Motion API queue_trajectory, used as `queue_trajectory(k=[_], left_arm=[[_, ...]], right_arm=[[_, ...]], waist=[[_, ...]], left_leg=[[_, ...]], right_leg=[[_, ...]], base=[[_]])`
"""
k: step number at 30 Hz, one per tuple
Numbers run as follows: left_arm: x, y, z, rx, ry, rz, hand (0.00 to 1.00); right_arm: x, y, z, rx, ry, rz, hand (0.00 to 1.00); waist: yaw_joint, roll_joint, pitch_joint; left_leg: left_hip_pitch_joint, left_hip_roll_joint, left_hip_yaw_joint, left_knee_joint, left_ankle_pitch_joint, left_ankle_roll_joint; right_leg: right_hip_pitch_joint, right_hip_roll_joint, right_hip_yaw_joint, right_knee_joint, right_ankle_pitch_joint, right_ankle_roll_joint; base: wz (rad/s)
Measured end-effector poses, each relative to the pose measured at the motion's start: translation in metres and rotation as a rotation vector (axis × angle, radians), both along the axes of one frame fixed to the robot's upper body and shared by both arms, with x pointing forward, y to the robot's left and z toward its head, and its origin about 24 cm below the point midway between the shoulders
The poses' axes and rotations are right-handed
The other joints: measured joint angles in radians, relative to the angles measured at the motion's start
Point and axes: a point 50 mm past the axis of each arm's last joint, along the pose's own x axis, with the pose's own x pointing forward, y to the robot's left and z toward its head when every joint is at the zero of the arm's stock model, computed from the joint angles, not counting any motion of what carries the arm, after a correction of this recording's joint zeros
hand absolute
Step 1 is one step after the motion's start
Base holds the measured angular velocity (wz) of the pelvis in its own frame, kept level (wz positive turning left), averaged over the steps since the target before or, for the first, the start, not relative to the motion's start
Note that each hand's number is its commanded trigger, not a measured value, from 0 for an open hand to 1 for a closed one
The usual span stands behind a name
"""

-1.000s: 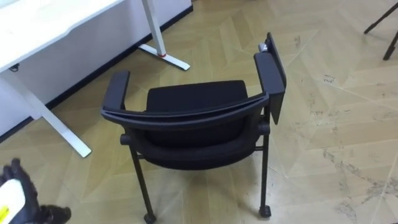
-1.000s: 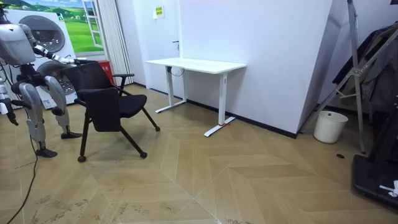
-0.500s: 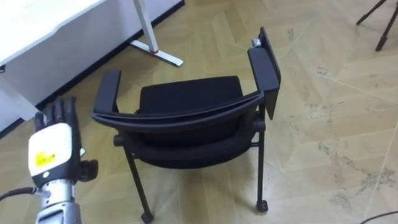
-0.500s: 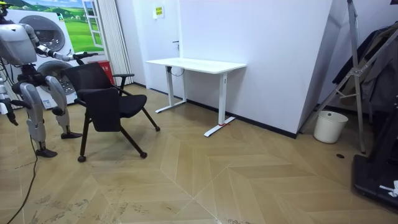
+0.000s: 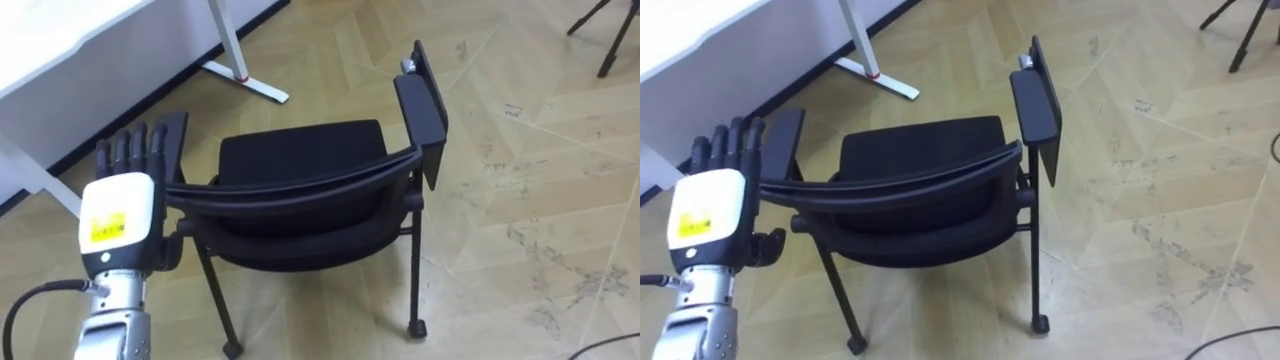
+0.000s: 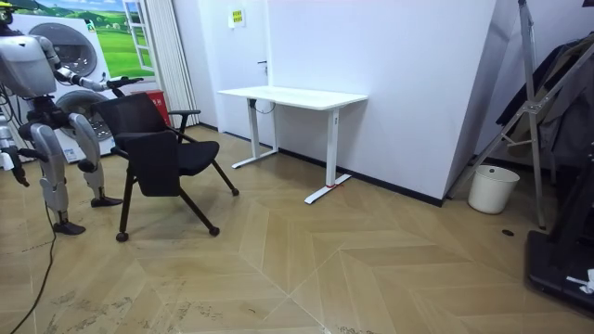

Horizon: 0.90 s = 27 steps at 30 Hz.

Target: Push chair

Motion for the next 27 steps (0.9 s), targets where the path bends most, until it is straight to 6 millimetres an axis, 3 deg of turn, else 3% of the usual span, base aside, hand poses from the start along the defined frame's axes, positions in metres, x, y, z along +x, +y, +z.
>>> queue_trajectory(k=[9, 14, 20, 27], left_arm=[[0.000, -0.016, -0.007, -0.007, 0.047, -0.068, 0.00], [0.000, -0.020, -0.009, -0.008, 0.085, -0.085, 0.00], [-0.002, -0.027, -0.018, 0.008, 0.145, -0.125, 0.00], [0.000, -0.031, -0.025, 0.026, 0.212, -0.141, 0.00]], right_arm=[[0.001, 0.002, 0.000, 0.004, -0.003, 0.011, 0.00], [0.003, 0.002, 0.000, 0.004, -0.007, 0.014, 0.00], [0.004, 0.003, -0.001, 0.014, -0.011, 0.017, 0.00], [0.001, 0.003, -0.002, 0.015, 0.005, 0.001, 0.00]], waist=[[-0.002, -0.005, -0.0013], [-0.023, -0.001, -0.0010], [-0.041, 0.003, 0.0117], [-0.049, 0.009, 0.0080]], left_leg=[[0.004, -0.001, 0.002, -0.001, 0.000, 0.000], [0.005, -0.002, 0.003, -0.001, 0.000, 0.000], [0.006, -0.004, 0.004, -0.001, 0.000, 0.000], [0.007, -0.004, 0.004, -0.001, 0.000, 0.000]], right_leg=[[0.002, -0.001, 0.001, -0.001, 0.000, 0.000], [0.001, -0.001, 0.008, -0.001, 0.000, 0.000], [-0.002, -0.002, 0.023, -0.001, 0.000, 0.000], [-0.003, -0.002, 0.025, 0.001, 0.000, 0.000]], base=[[0.00], [-0.02], [-0.03], [-0.01]])
